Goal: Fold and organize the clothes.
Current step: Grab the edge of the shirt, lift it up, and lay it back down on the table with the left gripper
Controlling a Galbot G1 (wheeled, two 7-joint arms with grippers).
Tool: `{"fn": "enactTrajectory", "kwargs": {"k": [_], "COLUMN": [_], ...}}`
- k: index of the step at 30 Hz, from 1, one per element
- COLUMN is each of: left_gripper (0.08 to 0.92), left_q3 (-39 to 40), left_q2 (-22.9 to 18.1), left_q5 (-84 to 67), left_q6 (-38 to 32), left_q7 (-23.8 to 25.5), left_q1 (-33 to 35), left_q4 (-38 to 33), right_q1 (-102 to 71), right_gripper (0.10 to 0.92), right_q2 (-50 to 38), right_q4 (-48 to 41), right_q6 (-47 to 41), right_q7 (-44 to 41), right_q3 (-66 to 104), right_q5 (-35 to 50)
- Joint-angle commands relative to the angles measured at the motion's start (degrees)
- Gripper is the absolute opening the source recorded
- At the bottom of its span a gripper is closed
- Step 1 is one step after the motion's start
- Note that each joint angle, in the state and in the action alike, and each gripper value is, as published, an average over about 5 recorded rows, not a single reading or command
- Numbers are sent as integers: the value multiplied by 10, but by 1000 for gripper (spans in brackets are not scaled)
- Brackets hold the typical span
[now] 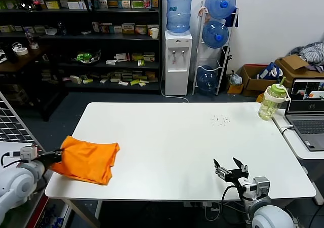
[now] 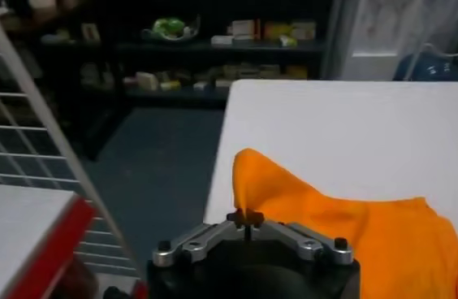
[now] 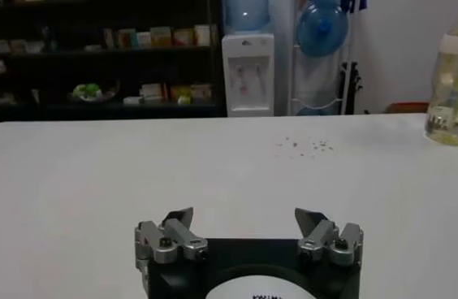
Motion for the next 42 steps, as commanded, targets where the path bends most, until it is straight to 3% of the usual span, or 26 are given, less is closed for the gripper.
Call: {"fn": "enactTrajectory", "kwargs": {"k": [1,7,10,14,17,19,23,29,33,42], "left_gripper": [93,93,93,93,93,93,93,93,93,93], "left_q3": [-19,-20,-16,36,152,242,357,401,406,408], "left_q2": [74,71,38,-74,-192,-271,-384,-501,-534,-571], "left_q5": [-6,-18,-45,-119,-176,-197,-196,-130,-100,-68], "left_q6": [0,-1,4,28,34,33,30,29,28,26], "left_q7": [-14,-25,-55,-158,-252,-295,-326,-304,-292,-279], "left_q1": [8,3,13,-7,-96,-171,-263,-335,-351,-372], "left_q4": [62,52,-20,-177,-252,-262,-194,-35,22,74], "right_q1": [1,1,-2,-10,-21,-35,-63,-93,-100,-99], "right_gripper": [823,823,823,823,823,823,823,823,823,823], "right_q2": [1,5,10,17,27,34,49,70,73,72], "right_q4": [-1,-2,-3,-2,1,6,19,34,38,39], "right_q6": [4,3,1,-6,-14,-18,-21,-20,-19,-19], "right_q7": [-2,0,1,8,14,16,17,17,16,16], "right_q3": [0,-1,1,3,10,18,38,61,69,66], "right_q5": [-2,-6,-12,-23,-31,-36,-45,-55,-56,-54]}}
